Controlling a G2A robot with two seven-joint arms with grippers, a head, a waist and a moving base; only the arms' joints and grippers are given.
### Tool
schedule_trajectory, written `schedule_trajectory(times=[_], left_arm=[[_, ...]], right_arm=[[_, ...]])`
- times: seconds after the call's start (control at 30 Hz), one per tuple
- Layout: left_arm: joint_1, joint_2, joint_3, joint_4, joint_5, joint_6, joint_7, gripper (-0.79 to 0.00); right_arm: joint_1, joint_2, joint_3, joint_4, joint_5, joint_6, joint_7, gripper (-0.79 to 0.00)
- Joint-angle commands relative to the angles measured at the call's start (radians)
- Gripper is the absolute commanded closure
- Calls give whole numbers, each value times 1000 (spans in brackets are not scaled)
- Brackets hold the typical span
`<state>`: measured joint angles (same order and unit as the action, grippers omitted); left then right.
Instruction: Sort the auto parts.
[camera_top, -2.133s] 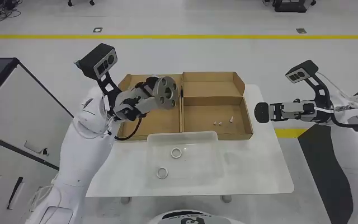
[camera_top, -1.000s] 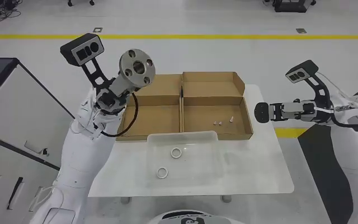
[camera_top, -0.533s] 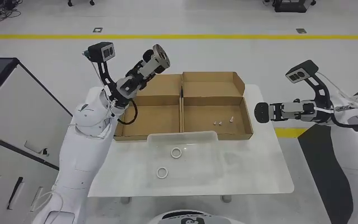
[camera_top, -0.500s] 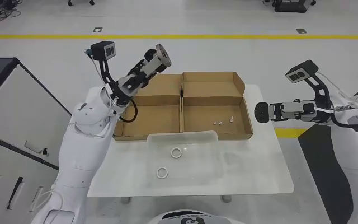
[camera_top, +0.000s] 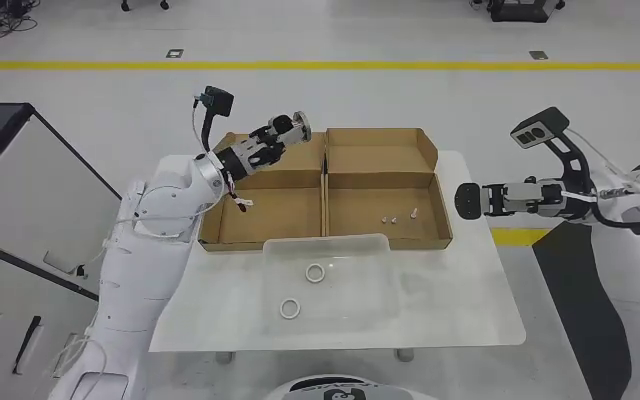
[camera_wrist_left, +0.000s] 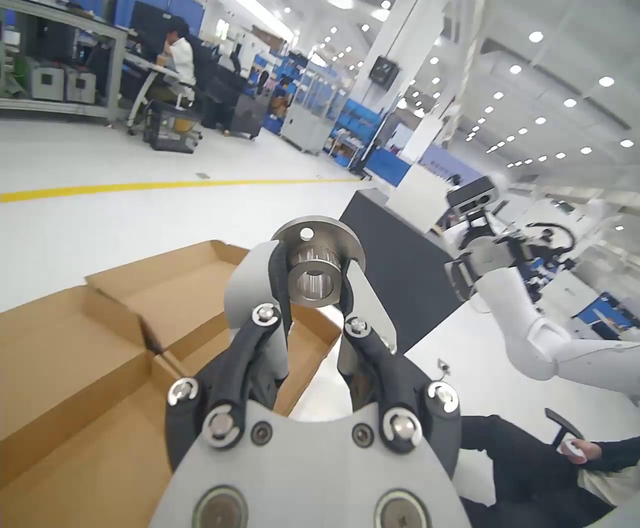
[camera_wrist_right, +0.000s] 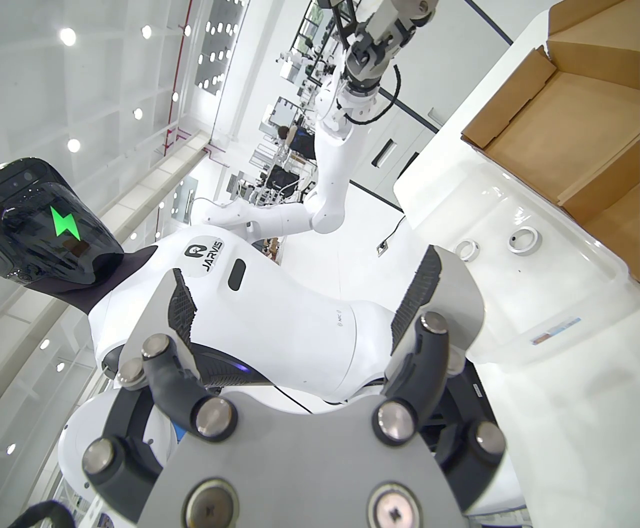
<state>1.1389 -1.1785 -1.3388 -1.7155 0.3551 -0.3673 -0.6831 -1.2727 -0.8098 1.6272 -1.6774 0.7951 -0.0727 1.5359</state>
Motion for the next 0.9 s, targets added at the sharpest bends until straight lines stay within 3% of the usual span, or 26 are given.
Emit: schedule_trajectory(times=[0.0,0.3,0.53,0.87], left_arm=[[-10,5,2,-3,69,11,-38,0],[-146,16,68,76,194,1,-267,0],[-239,10,154,176,191,-20,-356,0],[-311,7,242,256,174,-31,-488,0]], right_arm=[[0,0,0,0,0,0,0,-785],[0,0,0,0,0,0,0,-785],[0,0,0,0,0,0,0,-785],[0,0,0,0,0,0,0,-785]])
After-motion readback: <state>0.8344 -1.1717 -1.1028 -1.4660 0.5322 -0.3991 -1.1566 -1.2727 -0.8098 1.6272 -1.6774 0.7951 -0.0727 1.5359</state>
